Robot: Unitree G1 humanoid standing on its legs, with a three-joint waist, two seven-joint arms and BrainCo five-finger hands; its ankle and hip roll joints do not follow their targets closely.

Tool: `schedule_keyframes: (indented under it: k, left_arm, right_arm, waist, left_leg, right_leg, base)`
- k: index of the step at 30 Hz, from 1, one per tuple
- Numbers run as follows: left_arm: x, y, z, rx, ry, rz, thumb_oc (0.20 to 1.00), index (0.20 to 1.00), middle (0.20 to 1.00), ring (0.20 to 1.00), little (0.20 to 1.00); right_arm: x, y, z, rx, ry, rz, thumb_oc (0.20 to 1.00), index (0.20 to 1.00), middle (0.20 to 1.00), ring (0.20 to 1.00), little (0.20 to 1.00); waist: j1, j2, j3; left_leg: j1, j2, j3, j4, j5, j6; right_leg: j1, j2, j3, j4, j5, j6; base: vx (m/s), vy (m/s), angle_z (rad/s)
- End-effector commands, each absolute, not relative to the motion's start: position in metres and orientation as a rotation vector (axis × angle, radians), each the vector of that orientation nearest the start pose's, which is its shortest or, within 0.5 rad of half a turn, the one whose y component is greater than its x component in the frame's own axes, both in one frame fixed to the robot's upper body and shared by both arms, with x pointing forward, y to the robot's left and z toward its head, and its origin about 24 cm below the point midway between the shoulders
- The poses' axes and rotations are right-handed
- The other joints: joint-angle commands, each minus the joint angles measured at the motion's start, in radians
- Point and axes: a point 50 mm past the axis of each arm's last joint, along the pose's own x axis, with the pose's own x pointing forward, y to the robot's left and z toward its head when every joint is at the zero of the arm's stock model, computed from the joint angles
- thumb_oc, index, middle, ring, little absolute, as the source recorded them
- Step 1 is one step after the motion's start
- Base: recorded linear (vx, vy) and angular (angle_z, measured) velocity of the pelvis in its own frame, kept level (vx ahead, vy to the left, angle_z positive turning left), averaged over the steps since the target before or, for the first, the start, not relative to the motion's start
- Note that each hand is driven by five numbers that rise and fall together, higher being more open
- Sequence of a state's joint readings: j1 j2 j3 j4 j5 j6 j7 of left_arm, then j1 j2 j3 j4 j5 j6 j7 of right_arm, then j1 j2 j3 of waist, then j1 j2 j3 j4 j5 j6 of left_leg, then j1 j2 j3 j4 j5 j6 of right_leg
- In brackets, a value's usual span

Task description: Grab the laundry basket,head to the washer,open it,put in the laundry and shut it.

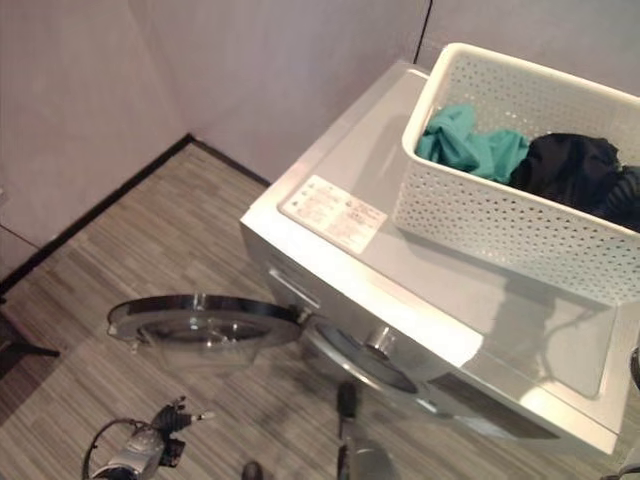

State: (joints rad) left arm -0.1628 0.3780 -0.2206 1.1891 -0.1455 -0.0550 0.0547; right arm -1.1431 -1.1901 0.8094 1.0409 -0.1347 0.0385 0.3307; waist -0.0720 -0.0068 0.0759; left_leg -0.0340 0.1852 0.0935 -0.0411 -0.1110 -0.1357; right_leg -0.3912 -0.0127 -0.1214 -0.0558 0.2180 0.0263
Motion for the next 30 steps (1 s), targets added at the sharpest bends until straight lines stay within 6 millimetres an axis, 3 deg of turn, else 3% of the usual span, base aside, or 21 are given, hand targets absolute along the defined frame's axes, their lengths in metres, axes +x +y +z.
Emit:
schedule_keyframes:
  k: [1, 6, 12, 13, 15, 17, 20, 21, 23, 25, 30]
  left_arm:
    - [0.186, 0.28, -0.11, 0.374, 0.894, 0.156, 1.0, 1.0, 1.0, 1.0, 1.0]
    - [0.183, 0.275, -0.114, 0.361, 0.902, 0.154, 1.0, 1.0, 1.0, 1.0, 1.0]
    - [0.184, 0.272, -0.114, 0.367, 0.899, 0.155, 1.0, 1.0, 1.0, 1.0, 1.0]
    - [0.185, 0.272, -0.114, 0.366, 0.895, 0.157, 1.0, 1.0, 1.0, 1.0, 1.0]
    - [0.185, 0.272, -0.114, 0.368, 0.893, 0.157, 1.0, 1.0, 1.0, 1.0, 1.0]
    - [0.185, 0.274, -0.113, 0.383, 0.888, 0.151, 1.0, 1.0, 1.0, 1.0, 1.0]
    - [0.185, 0.273, -0.113, 0.392, 0.886, 0.138, 1.0, 1.0, 1.0, 1.0, 1.0]
    - [0.184, 0.273, -0.113, 0.394, 0.886, 0.133, 1.0, 1.0, 1.0, 1.0, 1.0]
    - [0.184, 0.272, -0.113, 0.391, 0.885, 0.131, 1.0, 1.0, 1.0, 1.0, 1.0]
    - [0.184, 0.269, -0.113, 0.392, 0.874, 0.118, 1.0, 1.0, 1.0, 1.0, 1.0]
    - [0.181, 0.261, -0.117, 0.371, 0.869, 0.113, 1.0, 1.0, 1.0, 1.0, 1.0]
  right_arm:
    - [0.34, -0.377, 0.211, -1.501, 0.598, 0.005, 0.2, 0.2, 0.2, 0.2, 0.2]
    - [0.344, -0.364, 0.213, -1.475, 0.497, 0.038, 0.2, 0.2, 0.2, 0.2, 0.2]
    - [0.349, -0.364, 0.239, -1.378, 0.362, -0.099, 0.2, 0.2, 0.2, 0.2, 0.2]
    - [0.347, -0.371, 0.254, -1.295, 0.305, -0.184, 0.2, 0.2, 0.2, 0.2, 0.2]
    - [0.345, -0.375, 0.261, -1.261, 0.281, -0.227, 0.2, 0.2, 0.2, 0.2, 0.2]
    - [0.339, -0.381, 0.289, -1.163, 0.167, -0.329, 0.2, 0.2, 0.2, 0.2, 0.2]
    - [0.334, -0.385, 0.305, -1.135, 0.116, -0.375, 0.2, 0.2, 0.2, 0.2, 0.2]
    - [0.328, -0.387, 0.324, -1.102, 0.051, -0.426, 0.2, 0.2, 0.2, 0.2, 0.2]
    - [0.326, -0.387, 0.332, -1.09, 0.019, -0.44, 0.2, 0.2, 0.2, 0.2, 0.2]
    - [0.318, -0.387, 0.356, -1.041, -0.076, -0.49, 0.2, 0.2, 0.2, 0.2, 0.2]
    - [0.309, -0.36, 0.407, -0.932, -0.371, -0.507, 0.2, 0.2, 0.2, 0.2, 0.2]
  waist:
    - [0.005, -0.001, 0.088]
    - [-0.005, 0.005, 0.085]
    - [-0.015, 0.01, 0.074]
    - [-0.016, 0.011, 0.069]
    - [-0.017, 0.011, 0.067]
    - [-0.022, 0.011, 0.057]
    - [-0.025, 0.011, 0.051]
    - [-0.027, 0.008, 0.045]
    - [-0.029, 0.008, 0.043]
    - [-0.033, 0.005, 0.035]
    - [-0.042, -0.006, 0.01]
  left_leg:
    - [0.032, 0.087, -0.042, 0.01, 0.316, -0.051]
    - [0.043, 0.092, -0.03, 0.012, 0.313, -0.051]
    - [0.065, 0.091, -0.025, 0.006, 0.304, -0.049]
    - [0.071, 0.09, -0.023, 0.006, 0.298, -0.048]
    - [0.075, 0.089, -0.023, 0.006, 0.295, -0.047]
    - [0.084, 0.085, -0.025, 0.002, 0.281, -0.044]
    - [0.092, 0.084, -0.025, -0.002, 0.274, -0.043]
    - [0.099, 0.08, -0.024, -0.004, 0.264, -0.042]
    - [0.103, 0.078, -0.024, -0.003, 0.259, -0.041]
    - [0.11, 0.076, -0.026, -0.003, 0.247, -0.04]
    - [0.132, 0.067, -0.023, 0.004, 0.206, -0.032]
  right_leg:
    - [-0.022, -0.077, 0.076, 0.179, -0.192, 0.089]
    - [-0.024, -0.073, 0.082, 0.184, -0.191, 0.092]
    - [-0.01, -0.076, 0.087, 0.182, -0.189, 0.096]
    - [-0.003, -0.078, 0.089, 0.181, -0.187, 0.098]
    - [0.001, -0.079, 0.089, 0.181, -0.187, 0.098]
    - [0.012, -0.084, 0.091, 0.178, -0.185, 0.101]
    - [0.023, -0.088, 0.09, 0.176, -0.186, 0.102]
    - [0.033, -0.092, 0.089, 0.175, -0.186, 0.104]
    - [0.038, -0.094, 0.089, 0.176, -0.186, 0.105]
    - [0.048, -0.099, 0.088, 0.177, -0.186, 0.107]
    - [0.077, -0.108, 0.092, 0.168, -0.178, 0.113]
  base:
    - [0.0, 0.031, -0.05]
    - [0.0, 0.022, -0.08]
    - [0.0, 0.024, -0.01]
    - [0.0, 0.0, 0.0]
    - [-0.01, 0.015, -0.01]
    - [0.0, 0.017, 0.0]
    - [0.0, 0.012, 0.0]
    - [-0.01, 0.036, 0.03]
    - [0.0, 0.024, 0.05]
    - [0.0, 0.009, 0.02]
    - [-0.01, 0.025, 0.0]
